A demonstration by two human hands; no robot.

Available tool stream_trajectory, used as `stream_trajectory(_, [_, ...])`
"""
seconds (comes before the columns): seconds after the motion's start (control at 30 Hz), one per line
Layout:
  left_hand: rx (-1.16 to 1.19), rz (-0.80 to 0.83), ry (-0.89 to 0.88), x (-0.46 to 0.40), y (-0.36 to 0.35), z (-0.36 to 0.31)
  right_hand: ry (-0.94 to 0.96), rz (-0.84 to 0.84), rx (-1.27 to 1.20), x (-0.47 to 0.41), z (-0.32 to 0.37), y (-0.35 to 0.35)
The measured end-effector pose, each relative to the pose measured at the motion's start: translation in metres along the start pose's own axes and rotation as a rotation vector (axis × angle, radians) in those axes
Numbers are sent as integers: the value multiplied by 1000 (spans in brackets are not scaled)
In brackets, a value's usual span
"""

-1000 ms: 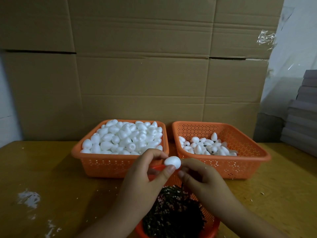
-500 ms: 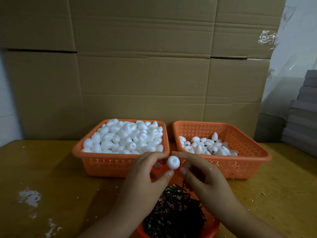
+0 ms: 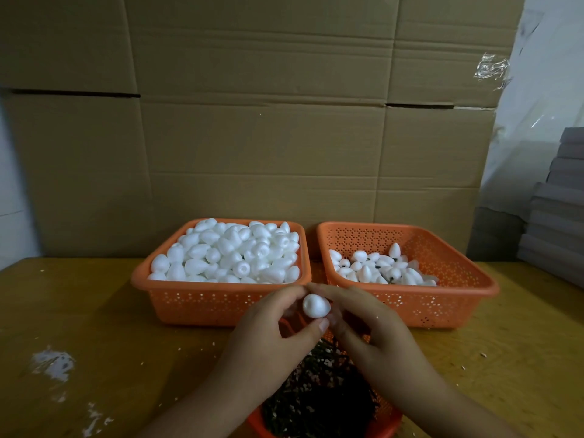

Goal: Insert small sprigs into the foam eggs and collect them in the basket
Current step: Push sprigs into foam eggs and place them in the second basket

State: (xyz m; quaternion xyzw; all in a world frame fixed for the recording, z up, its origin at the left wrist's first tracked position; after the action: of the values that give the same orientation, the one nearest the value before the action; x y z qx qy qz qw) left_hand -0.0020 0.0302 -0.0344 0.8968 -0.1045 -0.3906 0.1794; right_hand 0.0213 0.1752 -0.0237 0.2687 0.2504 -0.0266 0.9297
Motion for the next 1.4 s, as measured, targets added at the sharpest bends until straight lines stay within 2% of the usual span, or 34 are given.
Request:
stream_trajectory(0.23, [73,0,-5,-1,0,0,4,-6,-2,-2,0,1])
stream_trajectory(0.57, [201,-59,36,-1,2,4,-108,13,-96,-4,-5,1])
stream_trajectory(0.87, [184,-97,49,-2,5,5,-123,7,-118,-3,-3,2])
stream_trajectory(1.27, [73,-54,89,-1,3,5,21,-6,42,1,10,2])
stream_trajectory(1.4, [93,-68,108,-1,3,7,-27,-9,-46,0,6,2])
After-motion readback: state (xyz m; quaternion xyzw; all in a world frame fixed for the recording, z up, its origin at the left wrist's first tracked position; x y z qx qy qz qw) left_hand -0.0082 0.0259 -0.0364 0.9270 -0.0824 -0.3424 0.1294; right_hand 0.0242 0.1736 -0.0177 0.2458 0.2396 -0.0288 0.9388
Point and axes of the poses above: each hand's wrist, its own x-axis away from the middle knuckle, its own y-axis out of the back of the hand, z = x × y, the point moved 6 cm from there along -x, towards the middle knuckle, and after that the axes turned 12 degrees about -y, right-handed, at the moved point
